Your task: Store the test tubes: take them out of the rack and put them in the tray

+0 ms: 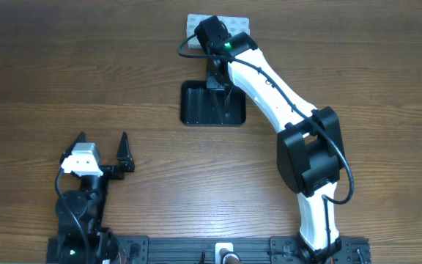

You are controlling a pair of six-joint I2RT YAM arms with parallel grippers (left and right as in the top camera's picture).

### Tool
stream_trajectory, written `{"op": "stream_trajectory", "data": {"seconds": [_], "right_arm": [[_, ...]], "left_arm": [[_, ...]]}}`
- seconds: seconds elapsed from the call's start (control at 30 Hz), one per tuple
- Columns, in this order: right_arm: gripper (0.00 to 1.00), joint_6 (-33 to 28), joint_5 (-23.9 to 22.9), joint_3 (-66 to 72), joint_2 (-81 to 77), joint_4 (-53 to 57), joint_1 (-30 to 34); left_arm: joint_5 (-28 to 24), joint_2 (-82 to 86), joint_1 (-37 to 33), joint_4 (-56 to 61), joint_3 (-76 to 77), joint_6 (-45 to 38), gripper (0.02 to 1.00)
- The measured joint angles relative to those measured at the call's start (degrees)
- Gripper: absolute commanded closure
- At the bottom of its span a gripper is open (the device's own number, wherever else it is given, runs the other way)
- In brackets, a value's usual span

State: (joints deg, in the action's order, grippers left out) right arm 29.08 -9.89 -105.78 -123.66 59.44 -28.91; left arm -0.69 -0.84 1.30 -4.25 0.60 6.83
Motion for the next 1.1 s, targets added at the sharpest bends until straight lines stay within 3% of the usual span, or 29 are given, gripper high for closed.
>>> {"op": "stream_trajectory", "data": {"seconds": [0.23,0.43,0.63,0.93,1.1], "right_arm": [[0.851,0.6,0.2,0.0,-3.4,0.2,0.0],[0.761,0.8,0.3,0.0,-5.8,-0.3,0.1],[0.476,0.8,0.4,0.0,-6.0,-1.2,0.5],[0.31,-4.9,0.3,0.7,4.6,-5.9,2.5],[0.205,-11.6,0.3,0.8,18.3,-12.9,9.1]], "left_arm": [[0.0,0.0,0.0,0.0,0.0,0.0,0.018],[0.0,0.0,0.0,0.0,0.0,0.0,0.018],[0.0,0.0,0.0,0.0,0.0,0.0,0.018],[0.0,0.0,0.0,0.0,0.0,0.0,0.02],[0.0,0.0,0.0,0.0,0.0,0.0,0.018]]}}
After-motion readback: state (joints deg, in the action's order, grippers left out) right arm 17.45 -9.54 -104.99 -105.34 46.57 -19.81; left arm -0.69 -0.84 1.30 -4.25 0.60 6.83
